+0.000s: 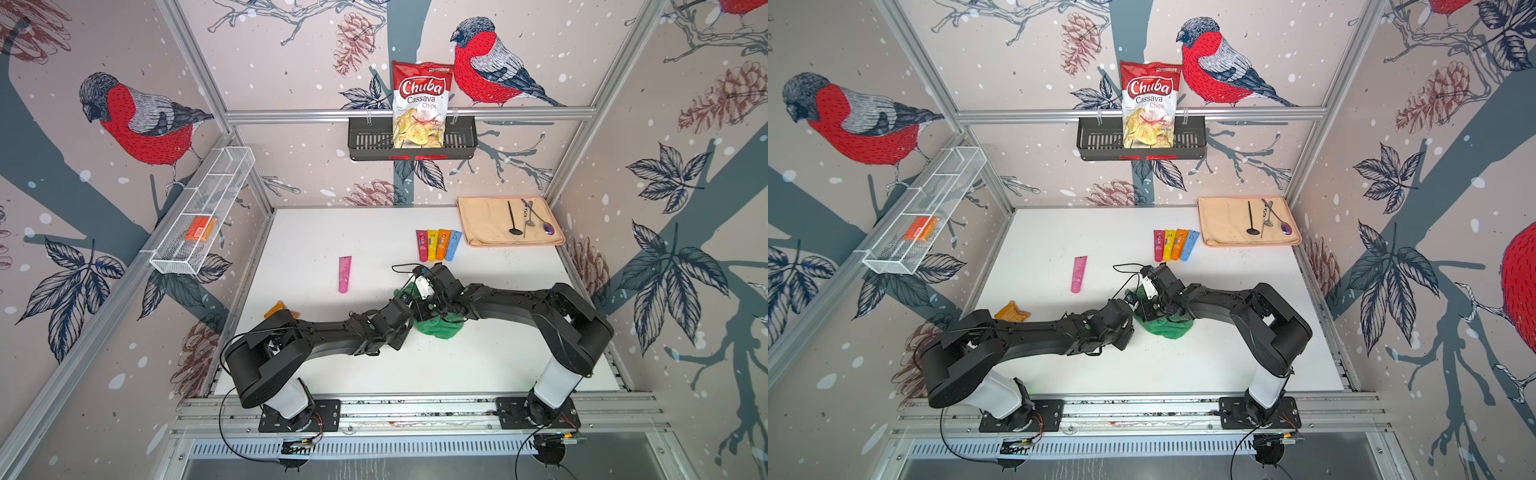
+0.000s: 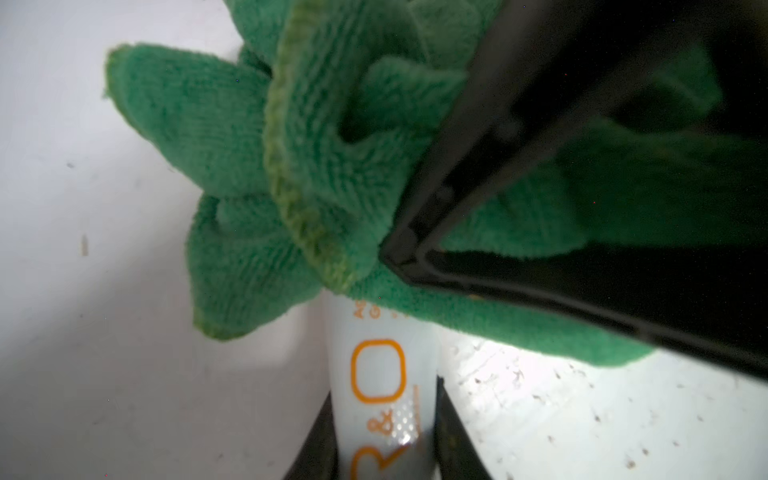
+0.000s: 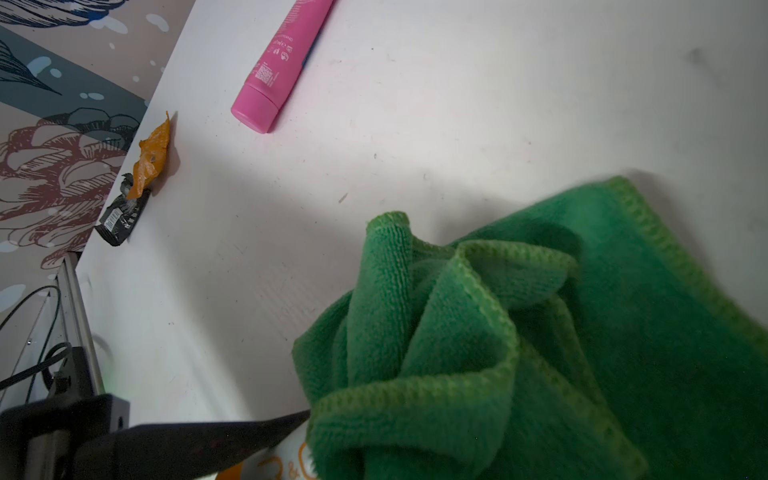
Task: Wipe the surface of the toothpaste tube
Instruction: Wipe the dirt from the toothpaste tube.
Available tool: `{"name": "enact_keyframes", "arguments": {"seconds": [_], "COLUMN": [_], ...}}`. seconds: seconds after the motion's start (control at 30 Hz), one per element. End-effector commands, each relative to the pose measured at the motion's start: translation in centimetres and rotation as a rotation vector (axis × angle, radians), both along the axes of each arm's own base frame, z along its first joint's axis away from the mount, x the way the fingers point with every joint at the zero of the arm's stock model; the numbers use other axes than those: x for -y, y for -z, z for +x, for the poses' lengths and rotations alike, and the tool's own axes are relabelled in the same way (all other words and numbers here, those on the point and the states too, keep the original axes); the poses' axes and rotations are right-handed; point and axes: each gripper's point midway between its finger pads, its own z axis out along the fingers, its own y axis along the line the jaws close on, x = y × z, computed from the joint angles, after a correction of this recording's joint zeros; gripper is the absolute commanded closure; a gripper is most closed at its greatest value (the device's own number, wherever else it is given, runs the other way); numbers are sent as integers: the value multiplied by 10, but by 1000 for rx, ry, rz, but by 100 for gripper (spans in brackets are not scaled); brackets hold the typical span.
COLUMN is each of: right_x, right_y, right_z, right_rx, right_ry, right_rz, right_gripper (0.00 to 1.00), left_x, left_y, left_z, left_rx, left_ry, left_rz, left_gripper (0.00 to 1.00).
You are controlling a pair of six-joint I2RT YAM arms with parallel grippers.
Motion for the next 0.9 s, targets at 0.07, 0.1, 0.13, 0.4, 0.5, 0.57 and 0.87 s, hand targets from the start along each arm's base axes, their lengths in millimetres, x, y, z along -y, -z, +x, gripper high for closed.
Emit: {"name": "enact_keyframes", "arguments": {"seconds": [0.07, 0.1, 0.13, 0.4, 0.5, 0.57, 0.87], "right_x": [43, 49, 54, 98, 120, 129, 135], "right_y": [45, 49, 52, 54, 48, 42, 28], "right_z": [16, 19, 21, 50, 61, 64, 64], "right_rx": [-7, -4, 1, 60, 82, 98, 148], "right_ry": [134, 151, 166, 310, 379, 412, 443], "right_rz": [-237, -262, -285, -437, -457, -438, -331], "right_gripper": [87, 87, 87, 87, 87, 87, 87], "left_x": [7, 7, 8, 8, 8, 8, 20], "left_y": [-4, -4, -4, -4, -5, -4, -16], "left_z": [2, 2, 2, 1, 2, 1, 4], "left_rx": [11, 11, 12, 10, 12, 8, -30], "left_ry": [17, 18, 19, 20, 21, 24, 25], "left_rz": [-28, -28, -29, -30, -31, -28, -20], "left_gripper": [80, 80, 80, 80, 80, 80, 53]}}
